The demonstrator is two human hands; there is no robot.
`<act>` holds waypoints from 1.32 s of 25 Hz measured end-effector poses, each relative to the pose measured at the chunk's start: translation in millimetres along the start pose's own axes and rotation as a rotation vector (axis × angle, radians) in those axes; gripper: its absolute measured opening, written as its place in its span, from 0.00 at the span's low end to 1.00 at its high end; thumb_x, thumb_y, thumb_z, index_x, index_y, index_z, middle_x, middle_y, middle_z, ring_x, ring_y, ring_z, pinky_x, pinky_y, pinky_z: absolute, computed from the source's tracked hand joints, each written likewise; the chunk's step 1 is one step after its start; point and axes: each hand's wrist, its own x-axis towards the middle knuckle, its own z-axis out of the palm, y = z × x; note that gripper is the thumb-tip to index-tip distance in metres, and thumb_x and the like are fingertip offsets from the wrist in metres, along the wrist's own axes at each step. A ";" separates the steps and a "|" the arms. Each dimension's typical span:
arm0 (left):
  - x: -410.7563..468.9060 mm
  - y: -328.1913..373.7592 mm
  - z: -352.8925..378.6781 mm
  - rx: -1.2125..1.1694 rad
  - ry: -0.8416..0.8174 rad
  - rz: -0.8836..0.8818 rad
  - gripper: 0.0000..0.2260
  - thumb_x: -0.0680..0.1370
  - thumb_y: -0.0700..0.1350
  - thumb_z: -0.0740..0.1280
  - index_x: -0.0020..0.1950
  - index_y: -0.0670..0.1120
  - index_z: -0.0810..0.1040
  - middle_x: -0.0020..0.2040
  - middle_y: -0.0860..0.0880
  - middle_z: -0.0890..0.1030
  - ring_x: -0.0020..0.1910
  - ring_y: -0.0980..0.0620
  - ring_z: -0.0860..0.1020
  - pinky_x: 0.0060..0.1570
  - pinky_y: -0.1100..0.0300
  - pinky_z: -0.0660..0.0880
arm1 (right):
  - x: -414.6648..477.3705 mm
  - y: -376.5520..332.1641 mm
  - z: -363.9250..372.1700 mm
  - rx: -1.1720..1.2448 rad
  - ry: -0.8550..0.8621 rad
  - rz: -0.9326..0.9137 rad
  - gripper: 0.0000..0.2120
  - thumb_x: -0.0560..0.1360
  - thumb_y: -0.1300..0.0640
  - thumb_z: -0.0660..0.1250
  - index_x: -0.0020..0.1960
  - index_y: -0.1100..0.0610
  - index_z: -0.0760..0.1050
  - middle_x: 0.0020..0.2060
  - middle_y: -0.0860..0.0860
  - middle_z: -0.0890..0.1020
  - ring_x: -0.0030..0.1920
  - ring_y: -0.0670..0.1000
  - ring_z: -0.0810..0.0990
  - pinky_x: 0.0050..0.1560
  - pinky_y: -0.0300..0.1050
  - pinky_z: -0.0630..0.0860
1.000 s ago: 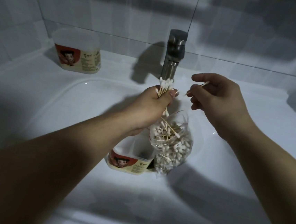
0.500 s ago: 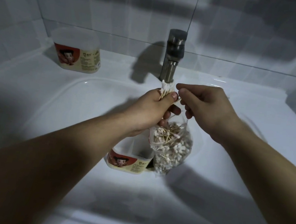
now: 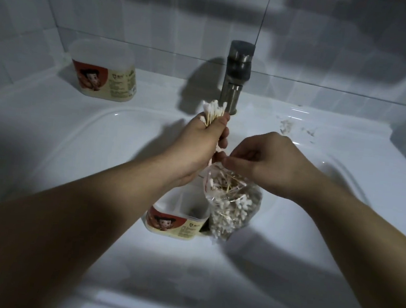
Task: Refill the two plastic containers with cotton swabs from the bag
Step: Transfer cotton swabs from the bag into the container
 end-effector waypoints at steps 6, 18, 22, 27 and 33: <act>-0.7 3.7 1.3 -0.038 0.048 0.030 0.10 0.87 0.46 0.59 0.47 0.51 0.73 0.32 0.53 0.69 0.27 0.57 0.70 0.30 0.61 0.72 | -1.9 -0.8 1.4 -0.129 -0.104 -0.027 0.13 0.68 0.37 0.75 0.47 0.44 0.84 0.36 0.39 0.83 0.37 0.34 0.79 0.38 0.30 0.69; 0.4 -1.1 2.0 -0.011 0.055 0.027 0.10 0.87 0.49 0.57 0.47 0.51 0.73 0.33 0.53 0.71 0.29 0.57 0.72 0.33 0.60 0.72 | -3.6 -7.2 3.3 -0.162 -0.067 -0.047 0.06 0.72 0.55 0.73 0.46 0.47 0.86 0.33 0.38 0.82 0.38 0.36 0.80 0.39 0.26 0.72; 2.8 -2.1 -0.5 -0.003 0.075 0.035 0.09 0.86 0.49 0.58 0.48 0.49 0.72 0.34 0.52 0.74 0.31 0.56 0.75 0.35 0.59 0.74 | -1.7 -5.0 -1.5 0.059 -0.003 0.007 0.05 0.71 0.57 0.75 0.43 0.48 0.86 0.35 0.42 0.86 0.39 0.39 0.84 0.48 0.42 0.82; 5.0 -0.3 -2.3 0.000 0.138 0.107 0.10 0.87 0.48 0.57 0.50 0.47 0.74 0.39 0.49 0.78 0.40 0.53 0.80 0.38 0.60 0.79 | 1.7 -3.0 -6.6 0.170 0.089 0.037 0.06 0.74 0.57 0.76 0.43 0.46 0.84 0.36 0.44 0.86 0.38 0.41 0.84 0.48 0.42 0.81; -2.7 -0.8 -2.6 0.206 0.036 0.138 0.12 0.87 0.50 0.56 0.61 0.47 0.76 0.49 0.49 0.86 0.46 0.56 0.86 0.43 0.63 0.81 | 2.5 -3.3 -17.7 0.353 0.282 0.020 0.05 0.75 0.58 0.75 0.48 0.49 0.84 0.34 0.47 0.86 0.33 0.42 0.83 0.37 0.34 0.75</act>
